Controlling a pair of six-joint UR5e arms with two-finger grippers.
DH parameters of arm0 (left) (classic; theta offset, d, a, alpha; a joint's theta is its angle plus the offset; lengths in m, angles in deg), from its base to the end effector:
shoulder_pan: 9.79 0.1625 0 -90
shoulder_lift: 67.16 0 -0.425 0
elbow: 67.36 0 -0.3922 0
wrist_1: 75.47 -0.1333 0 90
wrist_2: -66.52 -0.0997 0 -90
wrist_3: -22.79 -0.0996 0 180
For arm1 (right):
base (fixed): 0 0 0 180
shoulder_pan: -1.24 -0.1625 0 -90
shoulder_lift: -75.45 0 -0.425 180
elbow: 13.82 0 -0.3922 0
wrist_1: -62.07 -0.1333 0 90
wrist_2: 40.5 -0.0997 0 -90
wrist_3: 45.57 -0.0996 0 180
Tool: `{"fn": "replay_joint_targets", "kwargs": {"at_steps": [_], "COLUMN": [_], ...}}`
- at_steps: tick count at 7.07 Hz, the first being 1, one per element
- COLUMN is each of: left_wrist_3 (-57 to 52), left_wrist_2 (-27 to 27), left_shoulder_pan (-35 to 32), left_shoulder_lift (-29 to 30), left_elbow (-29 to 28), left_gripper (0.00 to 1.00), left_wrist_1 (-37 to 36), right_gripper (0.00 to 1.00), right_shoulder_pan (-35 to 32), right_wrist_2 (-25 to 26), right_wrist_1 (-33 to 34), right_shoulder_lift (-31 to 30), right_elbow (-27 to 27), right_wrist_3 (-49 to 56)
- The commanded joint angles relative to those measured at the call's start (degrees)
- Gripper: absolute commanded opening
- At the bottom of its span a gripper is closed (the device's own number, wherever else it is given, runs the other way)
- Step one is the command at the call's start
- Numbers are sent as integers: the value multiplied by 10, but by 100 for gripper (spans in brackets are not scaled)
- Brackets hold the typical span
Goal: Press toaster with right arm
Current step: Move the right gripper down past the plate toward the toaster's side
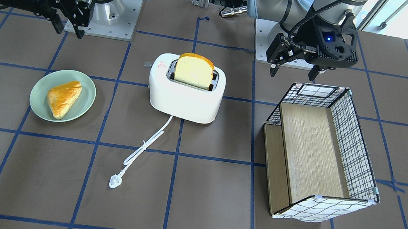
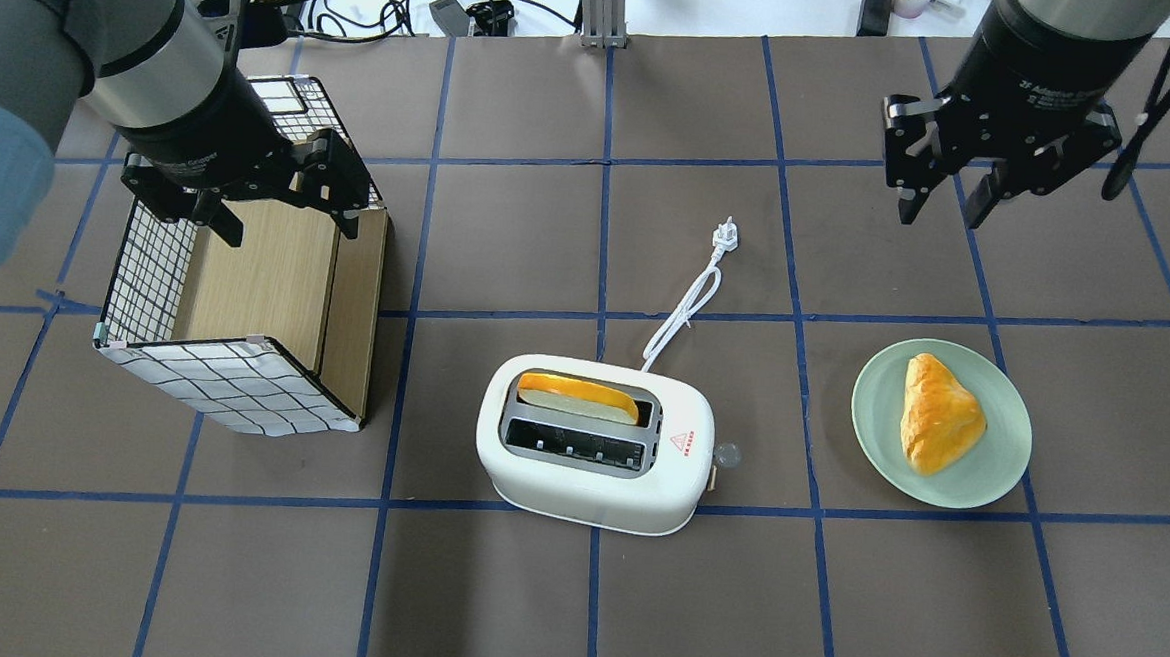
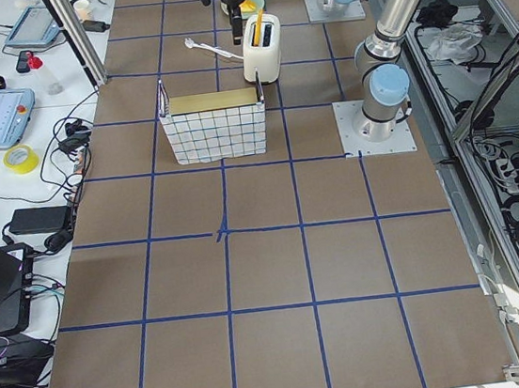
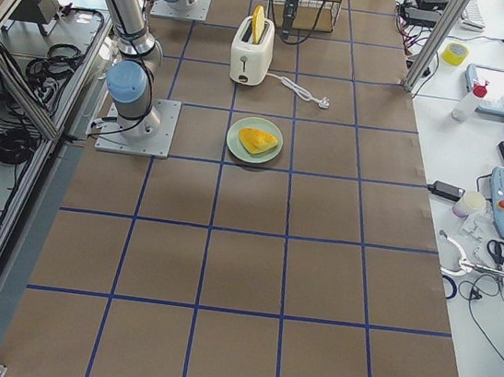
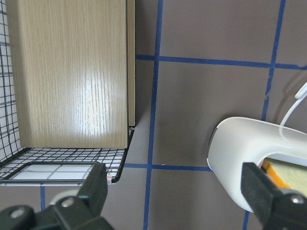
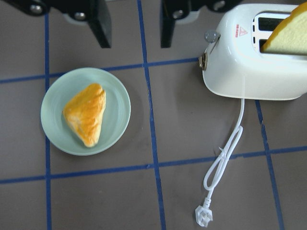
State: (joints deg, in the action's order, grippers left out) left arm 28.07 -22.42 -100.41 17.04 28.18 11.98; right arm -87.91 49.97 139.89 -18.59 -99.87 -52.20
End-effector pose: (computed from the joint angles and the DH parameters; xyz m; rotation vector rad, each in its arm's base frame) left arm -0.1400 -0.4522 0.4925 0.1261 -3.1171 0.0749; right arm 0.1258 -0.4525 0.5343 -0.2035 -3.1210 -0.1136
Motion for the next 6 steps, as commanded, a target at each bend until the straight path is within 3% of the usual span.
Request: {"fn": "replay_joint_targets", "kwargs": {"at_steps": [1, 3, 5, 6], "left_wrist_3": [0, 0, 0, 0], "left_wrist_2": [0, 0, 0, 0], "left_shoulder_pan": [0, 0, 0, 0], "left_shoulder_lift": [0, 0, 0, 0], "left_elbow": [0, 0, 0, 0], "left_gripper": [100, 100, 100, 100], "left_wrist_1": [0, 0, 0, 0], "right_gripper": [0, 0, 0, 0], "right_shoulder_pan": [0, 2, 2, 4], "right_wrist_2": [-29, -39, -113, -134], "right_wrist_1": [-40, 95, 138, 198], "right_shoulder_lift": [-59, -103, -97, -97], "right_elbow": [-64, -180, -212, -252], "right_wrist_3": [-37, -36, -33, -29]}}
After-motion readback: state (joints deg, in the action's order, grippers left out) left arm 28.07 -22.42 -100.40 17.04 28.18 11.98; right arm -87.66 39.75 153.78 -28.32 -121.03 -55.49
